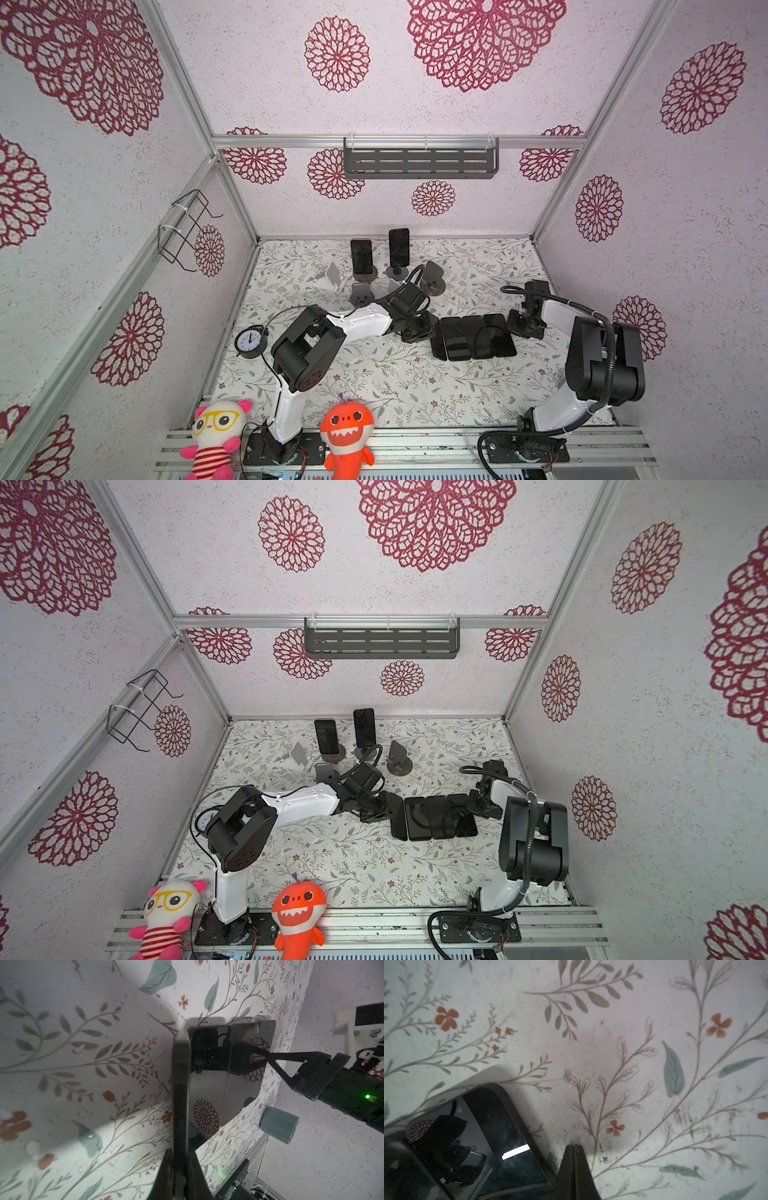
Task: Remove the phone from the phone stand
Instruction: 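Lower the phone flat beside the other phones and open the left gripper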
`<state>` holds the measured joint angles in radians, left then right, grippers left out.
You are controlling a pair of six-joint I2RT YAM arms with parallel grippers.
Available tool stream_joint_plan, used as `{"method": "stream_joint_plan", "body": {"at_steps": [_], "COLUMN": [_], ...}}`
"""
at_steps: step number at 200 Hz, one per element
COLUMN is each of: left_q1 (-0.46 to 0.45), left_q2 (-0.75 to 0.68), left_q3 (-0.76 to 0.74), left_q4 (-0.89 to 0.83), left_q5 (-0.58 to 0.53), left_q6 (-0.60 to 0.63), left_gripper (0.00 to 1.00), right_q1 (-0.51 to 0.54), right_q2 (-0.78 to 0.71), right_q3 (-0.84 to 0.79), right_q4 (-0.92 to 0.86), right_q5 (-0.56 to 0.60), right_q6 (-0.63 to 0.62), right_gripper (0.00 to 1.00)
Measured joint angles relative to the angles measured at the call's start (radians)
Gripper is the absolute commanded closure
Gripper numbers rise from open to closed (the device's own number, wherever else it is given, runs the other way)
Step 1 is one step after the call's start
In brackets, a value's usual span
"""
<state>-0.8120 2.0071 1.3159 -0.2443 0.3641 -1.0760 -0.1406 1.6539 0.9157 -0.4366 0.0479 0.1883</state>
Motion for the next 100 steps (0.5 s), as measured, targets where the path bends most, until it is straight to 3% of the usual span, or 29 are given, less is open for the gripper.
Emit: {"method": "stream_joint_plan", "body": {"at_steps": [39,100], "left_q1": [0.000,0.000], "left_q2": [0.003,0.016], "left_q3": [0.000,0.000], "left_q4": [0.006,0.013], "left_q5": [0.000,-0.014], "left_q6": [-0.025,-0.040], "left_gripper": [1.00,0.75], "right_q1": [0.000,0.000], "right_q2": [0.000,0.003], "right_q3": [0.000,-0.006], "right_q4": [0.007,0.022], "right_q5": [-0.008,-0.031], "right_q6": [0.000,0.000], "right_gripper": [1.00,1.00]}}
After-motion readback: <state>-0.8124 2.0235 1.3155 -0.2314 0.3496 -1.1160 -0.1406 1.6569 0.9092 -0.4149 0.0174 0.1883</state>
